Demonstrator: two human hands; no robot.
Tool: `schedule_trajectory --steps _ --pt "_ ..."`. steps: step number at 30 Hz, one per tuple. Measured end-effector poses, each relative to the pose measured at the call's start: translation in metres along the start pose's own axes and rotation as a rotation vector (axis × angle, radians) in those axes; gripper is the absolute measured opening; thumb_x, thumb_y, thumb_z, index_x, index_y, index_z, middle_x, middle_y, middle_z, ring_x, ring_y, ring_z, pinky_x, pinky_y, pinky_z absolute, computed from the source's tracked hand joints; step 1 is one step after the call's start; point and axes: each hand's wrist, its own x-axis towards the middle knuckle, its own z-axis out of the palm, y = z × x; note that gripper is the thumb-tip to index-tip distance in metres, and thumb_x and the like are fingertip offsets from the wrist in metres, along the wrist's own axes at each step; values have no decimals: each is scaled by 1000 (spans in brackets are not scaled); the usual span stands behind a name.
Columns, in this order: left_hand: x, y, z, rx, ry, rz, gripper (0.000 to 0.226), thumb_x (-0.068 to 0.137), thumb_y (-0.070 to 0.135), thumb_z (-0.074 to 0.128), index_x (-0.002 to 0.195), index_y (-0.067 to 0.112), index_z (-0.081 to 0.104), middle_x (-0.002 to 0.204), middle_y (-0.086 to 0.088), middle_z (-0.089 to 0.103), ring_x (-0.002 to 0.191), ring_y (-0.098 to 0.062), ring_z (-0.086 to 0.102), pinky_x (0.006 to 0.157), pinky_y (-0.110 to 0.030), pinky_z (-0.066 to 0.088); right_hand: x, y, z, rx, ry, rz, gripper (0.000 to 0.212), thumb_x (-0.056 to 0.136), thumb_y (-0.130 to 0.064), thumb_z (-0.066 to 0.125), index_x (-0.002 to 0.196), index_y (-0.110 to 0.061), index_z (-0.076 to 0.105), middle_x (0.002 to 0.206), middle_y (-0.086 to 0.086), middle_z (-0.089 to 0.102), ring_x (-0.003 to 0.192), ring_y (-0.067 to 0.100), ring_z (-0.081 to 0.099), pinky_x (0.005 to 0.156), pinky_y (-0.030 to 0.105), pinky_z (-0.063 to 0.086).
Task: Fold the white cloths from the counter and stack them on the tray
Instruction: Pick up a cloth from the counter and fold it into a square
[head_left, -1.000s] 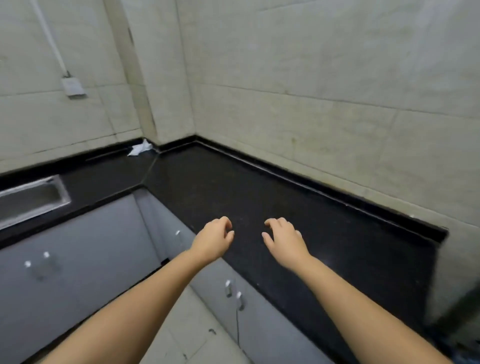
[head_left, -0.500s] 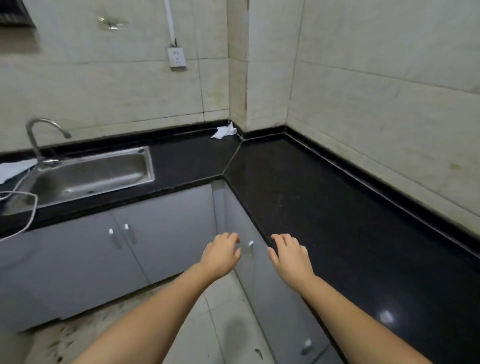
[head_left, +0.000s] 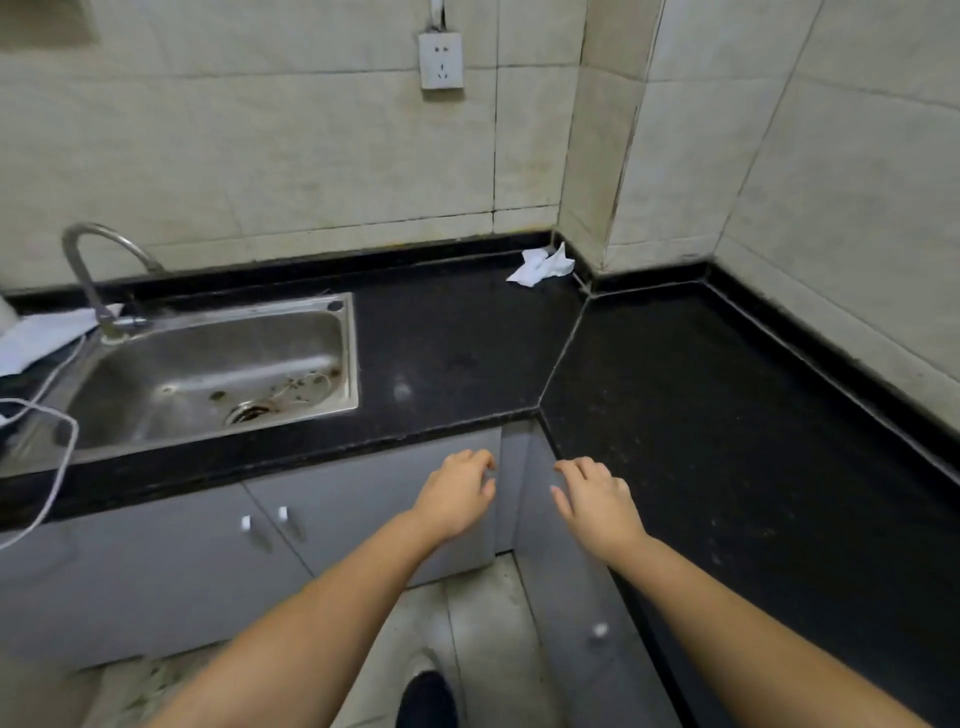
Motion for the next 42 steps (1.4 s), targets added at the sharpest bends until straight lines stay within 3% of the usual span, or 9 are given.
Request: schedule_trajectory --steps 7,14,23,28,34,38,42 --pt "148 -56 -61 9 -88 99 25 95 20 44 117 15 53 107 -4 54 101 -24 53 89 -39 47 150 -13 -4 77 -8 157 38 100 -36 35 135 -23 42 135 -2 46 124 19 43 100 36 36" --pt "277 -71 -87 60 -202 163 27 95 21 45 121 15 52 117 -6 53 104 -24 53 93 -42 47 263 6 -18 118 -20 254 37 100 -34 38 133 -21 45 134 0 48 124 21 43 102 38 37" --pt "444 -66 -103 67 -215 142 28 95 19 45 122 14 51 117 -7 53 105 -22 51 92 -40 47 451 50 -23 149 30 192 33 96 -28 44 127 -18 51 129 3 51 120 22 45 97 38 38" --pt "536 -51 -89 154 -175 214 27 94 17 42 118 8 51 119 -13 50 111 -29 46 89 -45 45 542 80 -21 122 3 165 35 95 -24 46 128 -13 50 129 8 50 121 28 42 93 39 36" --pt "590 -58 -58 320 -168 246 38 92 16 47 129 11 44 129 -12 42 118 -29 41 88 -40 41 576 108 1 93 -106 177 40 92 -29 52 128 -14 49 129 9 47 121 28 42 94 39 35" --pt "594 -67 -48 319 -59 276 25 95 19 44 118 11 52 123 -10 45 112 -27 43 86 -36 39 567 116 11 151 -10 178 26 94 -26 51 111 -9 60 120 10 51 113 29 44 89 36 34" --pt "581 -69 -52 162 0 313 20 95 20 47 108 11 59 117 -7 52 108 -23 47 88 -34 41 553 115 1 231 9 157 24 95 -28 50 108 -12 62 109 7 60 107 27 51 91 36 34"
